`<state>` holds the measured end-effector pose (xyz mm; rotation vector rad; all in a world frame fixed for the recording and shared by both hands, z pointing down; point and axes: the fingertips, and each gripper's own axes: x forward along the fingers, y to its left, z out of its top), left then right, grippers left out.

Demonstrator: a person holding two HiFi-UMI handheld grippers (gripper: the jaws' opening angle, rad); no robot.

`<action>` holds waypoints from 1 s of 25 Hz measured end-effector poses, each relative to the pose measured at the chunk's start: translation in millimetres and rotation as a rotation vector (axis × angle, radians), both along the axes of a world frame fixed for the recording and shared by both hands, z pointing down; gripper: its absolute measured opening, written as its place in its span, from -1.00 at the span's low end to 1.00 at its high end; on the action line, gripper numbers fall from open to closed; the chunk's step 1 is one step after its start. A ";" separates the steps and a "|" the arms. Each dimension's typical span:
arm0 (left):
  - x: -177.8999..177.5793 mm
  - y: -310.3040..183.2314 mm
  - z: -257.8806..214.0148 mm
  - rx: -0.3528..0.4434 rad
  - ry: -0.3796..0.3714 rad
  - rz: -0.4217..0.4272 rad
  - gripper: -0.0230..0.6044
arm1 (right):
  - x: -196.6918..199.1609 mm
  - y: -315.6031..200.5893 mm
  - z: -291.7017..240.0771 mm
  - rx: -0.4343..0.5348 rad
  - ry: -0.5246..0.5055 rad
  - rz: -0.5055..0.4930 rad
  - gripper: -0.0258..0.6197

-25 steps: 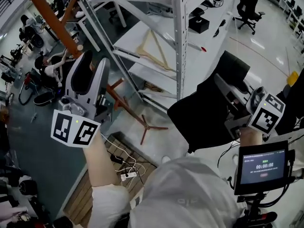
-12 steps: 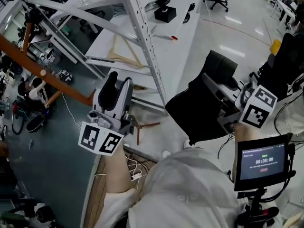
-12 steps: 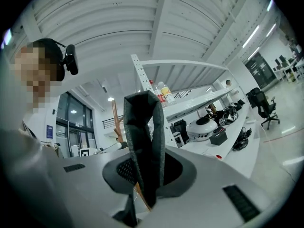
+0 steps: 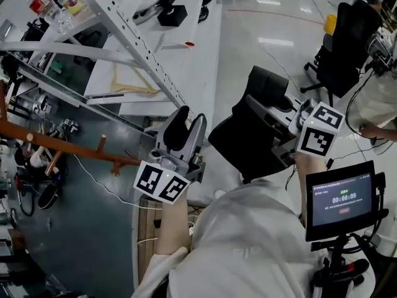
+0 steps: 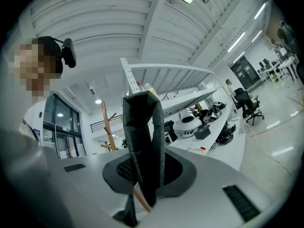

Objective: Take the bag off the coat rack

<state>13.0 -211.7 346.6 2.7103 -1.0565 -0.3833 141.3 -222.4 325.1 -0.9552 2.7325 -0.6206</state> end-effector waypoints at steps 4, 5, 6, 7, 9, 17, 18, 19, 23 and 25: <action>18.1 0.3 12.6 -0.036 0.013 0.055 -0.34 | 5.4 5.7 10.9 -0.018 0.000 0.021 -0.72; 19.5 -0.1 13.6 -0.045 0.024 0.067 -0.34 | 7.1 7.8 13.0 -0.022 0.001 0.028 -0.72; 20.4 -0.9 13.7 -0.052 0.034 0.075 -0.34 | 9.0 9.6 14.5 -0.026 0.001 0.035 -0.72; 21.3 -2.1 13.1 -0.056 0.040 0.080 -0.34 | 11.1 10.8 15.2 -0.027 0.001 0.042 -0.72; 24.0 -4.0 11.0 -0.056 0.042 0.086 -0.34 | 14.8 12.0 14.9 -0.025 0.003 0.052 -0.72; 29.0 -9.4 15.7 -0.058 0.030 0.103 -0.34 | 15.8 9.6 17.7 -0.020 0.024 0.056 -0.72; 27.2 -10.5 16.3 -0.058 0.030 0.101 -0.34 | 14.4 8.9 18.5 -0.020 0.027 0.053 -0.72; 25.2 -11.6 17.1 -0.058 0.031 0.099 -0.34 | 12.9 8.0 19.3 -0.020 0.030 0.051 -0.72; 17.7 -14.7 19.3 -0.068 0.033 0.088 -0.34 | 8.8 4.7 20.8 -0.027 0.037 0.044 -0.72; 15.3 -15.1 20.4 -0.074 0.036 0.081 -0.34 | 7.5 4.0 20.5 -0.029 0.036 0.036 -0.72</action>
